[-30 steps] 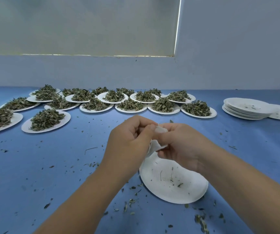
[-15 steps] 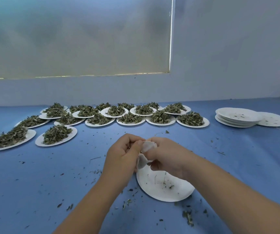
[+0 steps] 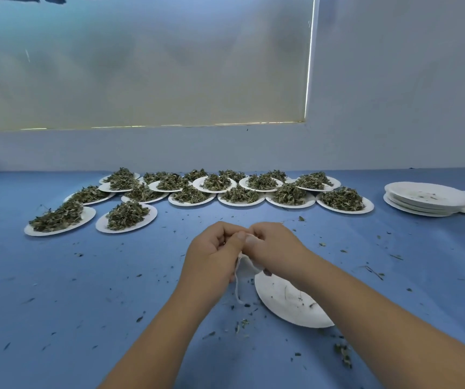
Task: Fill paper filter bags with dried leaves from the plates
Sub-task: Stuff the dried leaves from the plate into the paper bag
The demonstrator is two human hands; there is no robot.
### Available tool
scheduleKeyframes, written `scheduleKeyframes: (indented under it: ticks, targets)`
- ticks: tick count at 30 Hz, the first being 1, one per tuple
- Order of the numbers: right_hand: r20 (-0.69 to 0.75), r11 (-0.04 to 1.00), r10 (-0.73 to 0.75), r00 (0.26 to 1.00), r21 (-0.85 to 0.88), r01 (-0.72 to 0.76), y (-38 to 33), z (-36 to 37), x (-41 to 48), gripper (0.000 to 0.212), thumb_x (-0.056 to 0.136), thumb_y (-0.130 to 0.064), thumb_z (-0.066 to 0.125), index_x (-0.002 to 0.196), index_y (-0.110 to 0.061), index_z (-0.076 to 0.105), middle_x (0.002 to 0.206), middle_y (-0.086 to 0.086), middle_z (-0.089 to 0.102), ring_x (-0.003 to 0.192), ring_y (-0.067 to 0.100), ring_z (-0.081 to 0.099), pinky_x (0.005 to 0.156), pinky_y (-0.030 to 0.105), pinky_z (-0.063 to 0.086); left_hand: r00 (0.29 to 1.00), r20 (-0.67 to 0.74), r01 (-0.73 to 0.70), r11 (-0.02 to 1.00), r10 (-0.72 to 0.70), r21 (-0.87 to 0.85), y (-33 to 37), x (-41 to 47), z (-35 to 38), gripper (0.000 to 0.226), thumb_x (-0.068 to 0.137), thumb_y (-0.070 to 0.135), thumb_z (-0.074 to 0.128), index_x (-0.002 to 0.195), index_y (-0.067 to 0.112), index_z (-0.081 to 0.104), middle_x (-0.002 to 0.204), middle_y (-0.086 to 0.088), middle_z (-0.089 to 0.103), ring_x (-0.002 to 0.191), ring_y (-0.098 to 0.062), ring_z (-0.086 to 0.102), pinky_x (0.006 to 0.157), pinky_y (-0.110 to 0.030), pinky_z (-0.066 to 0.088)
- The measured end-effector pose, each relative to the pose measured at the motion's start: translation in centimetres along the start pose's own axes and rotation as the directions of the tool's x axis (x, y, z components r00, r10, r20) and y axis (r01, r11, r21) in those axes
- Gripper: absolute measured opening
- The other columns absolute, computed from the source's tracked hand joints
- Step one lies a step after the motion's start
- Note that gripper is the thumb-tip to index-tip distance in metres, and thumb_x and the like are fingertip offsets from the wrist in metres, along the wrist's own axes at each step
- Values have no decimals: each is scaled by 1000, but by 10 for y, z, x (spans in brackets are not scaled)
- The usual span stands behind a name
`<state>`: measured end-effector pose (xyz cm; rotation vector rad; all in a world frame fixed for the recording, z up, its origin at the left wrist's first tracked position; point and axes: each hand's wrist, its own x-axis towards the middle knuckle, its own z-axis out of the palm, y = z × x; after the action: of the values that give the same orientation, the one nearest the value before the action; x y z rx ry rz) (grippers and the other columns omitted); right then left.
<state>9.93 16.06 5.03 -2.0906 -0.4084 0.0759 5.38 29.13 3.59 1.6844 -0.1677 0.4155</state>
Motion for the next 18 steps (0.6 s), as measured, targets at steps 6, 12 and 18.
scheduleKeyframes:
  ticks: [6,12,18]
  targets:
    - [365,950,-59,929,307,-61,23,-9,-3,73,74,-58,72,138,-40,42,133,-12,53,96,19,69,78,31,52,994,-111,2,996,-12,-88,-1,11,-31,15,96,15,55,92,24,66,49,3,45,41,-10,40,41,-22,40]
    - [363,968,-252,897,94,234,-6,31,7,58,73,-27,81,103,-67,52,101,-35,62,74,-15,60,64,7,46,992,-114,42,987,-60,-153,-2,18,-64,28,95,11,51,86,32,69,50,-1,45,44,-16,39,42,-25,38]
    - [292,963,-256,921,157,218,-51,95,40,28,76,-23,73,100,-36,66,87,-18,66,62,-6,59,58,15,46,977,-215,-20,999,13,-29,-1,10,-134,21,99,19,48,100,34,62,61,9,56,45,-11,45,41,-24,41]
